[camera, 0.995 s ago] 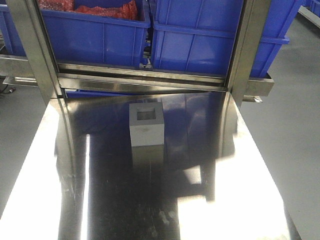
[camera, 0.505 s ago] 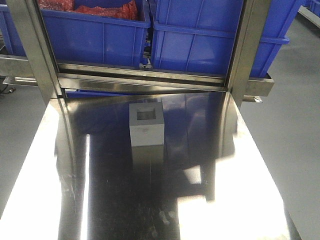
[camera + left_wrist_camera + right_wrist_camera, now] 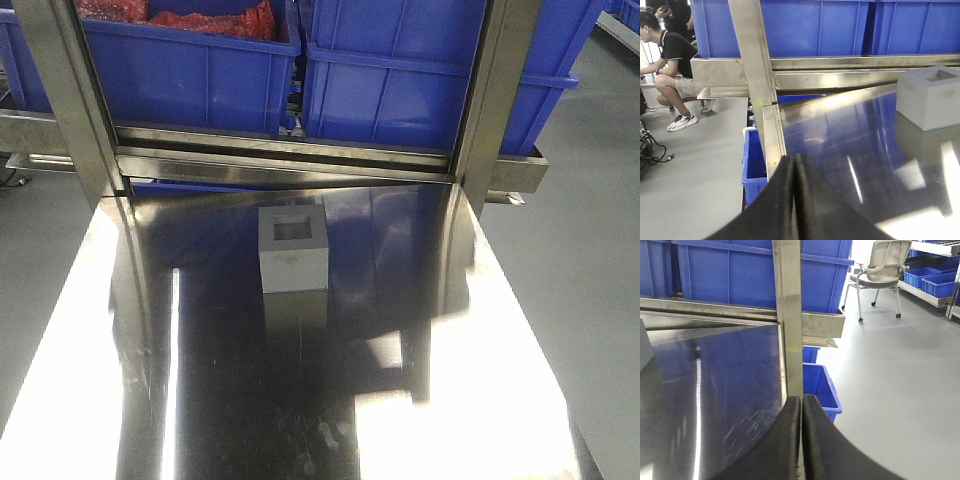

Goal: Sort gray base to blue bin

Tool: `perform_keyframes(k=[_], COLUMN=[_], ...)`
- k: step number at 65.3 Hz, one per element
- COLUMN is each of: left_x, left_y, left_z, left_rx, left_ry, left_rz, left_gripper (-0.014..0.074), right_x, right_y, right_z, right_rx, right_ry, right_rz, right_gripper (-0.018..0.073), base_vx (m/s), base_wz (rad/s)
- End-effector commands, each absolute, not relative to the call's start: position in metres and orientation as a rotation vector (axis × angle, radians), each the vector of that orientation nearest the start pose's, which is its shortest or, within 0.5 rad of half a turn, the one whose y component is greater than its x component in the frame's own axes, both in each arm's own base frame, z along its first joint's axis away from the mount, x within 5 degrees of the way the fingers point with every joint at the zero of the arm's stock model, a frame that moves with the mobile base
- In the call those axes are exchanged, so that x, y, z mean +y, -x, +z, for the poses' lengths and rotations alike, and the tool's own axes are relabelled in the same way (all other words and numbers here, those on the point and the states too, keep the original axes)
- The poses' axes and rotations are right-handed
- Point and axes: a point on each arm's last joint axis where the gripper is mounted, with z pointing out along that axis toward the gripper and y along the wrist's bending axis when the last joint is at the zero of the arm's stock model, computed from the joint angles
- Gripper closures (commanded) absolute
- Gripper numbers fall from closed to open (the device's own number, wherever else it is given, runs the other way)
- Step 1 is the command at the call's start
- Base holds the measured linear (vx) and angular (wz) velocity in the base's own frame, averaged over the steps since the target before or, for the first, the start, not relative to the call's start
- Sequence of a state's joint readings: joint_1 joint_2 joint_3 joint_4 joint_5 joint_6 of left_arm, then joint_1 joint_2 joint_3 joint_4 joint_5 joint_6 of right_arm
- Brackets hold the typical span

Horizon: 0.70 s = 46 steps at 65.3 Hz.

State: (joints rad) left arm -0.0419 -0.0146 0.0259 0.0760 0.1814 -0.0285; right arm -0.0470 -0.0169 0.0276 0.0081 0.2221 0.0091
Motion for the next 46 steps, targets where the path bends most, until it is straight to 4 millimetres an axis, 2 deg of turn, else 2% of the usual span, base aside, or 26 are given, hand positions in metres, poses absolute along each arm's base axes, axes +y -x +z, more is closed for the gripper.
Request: perform_keyframes(k=[1,8,16,27,31,39,46], left_x=[-0.002,-0.002,-0.002,-0.001,-0.001,-0.002,-0.003], left_y=[-0.055,-0.054,-0.051,-0.05,-0.053,-0.073,-0.094], left_z=[0.205,0.211,0.228,0.265,0.285,0.319,0.338], left_rx=[1.553,1.519,1.468,1.476,1.492,1.57,1.637], left_ry=[-0.054,-0.046,-0.027,-0.024,-0.024,-0.026,-0.027], left_rz=[0.002,-0.008,-0.031,-0.03,-0.028,-0.024,-0.02], left_gripper=[0.0603,0.0603,0.0603,0.0603,0.0603,0.0603,0.0603], right_x=[-0.003,-0.003,-0.003,-0.003,-0.003,-0.003,-0.003], right_y=[-0.056,-0.056,-0.056,-0.056,-0.056,-0.056,-0.056], right_z=[0.191,0.191,0.191,0.191,0.191,0.191,0.191], right_rx=[1.643,1.643,1.643,1.643,1.643,1.643,1.643], right_ry=[-0.039,-0.039,-0.039,-0.039,-0.039,-0.039,-0.039], right_rz=[-0.036,-0.036,-0.036,-0.036,-0.036,-0.036,-0.036], right_gripper=[0.0564,0.0564,0.0564,0.0564,0.0564,0.0564,0.0564], base_vx=[0.0,0.0,0.0,0.0,0.0,0.0,0.0], base_wz=[0.0,0.0,0.0,0.0,0.0,0.0,0.0])
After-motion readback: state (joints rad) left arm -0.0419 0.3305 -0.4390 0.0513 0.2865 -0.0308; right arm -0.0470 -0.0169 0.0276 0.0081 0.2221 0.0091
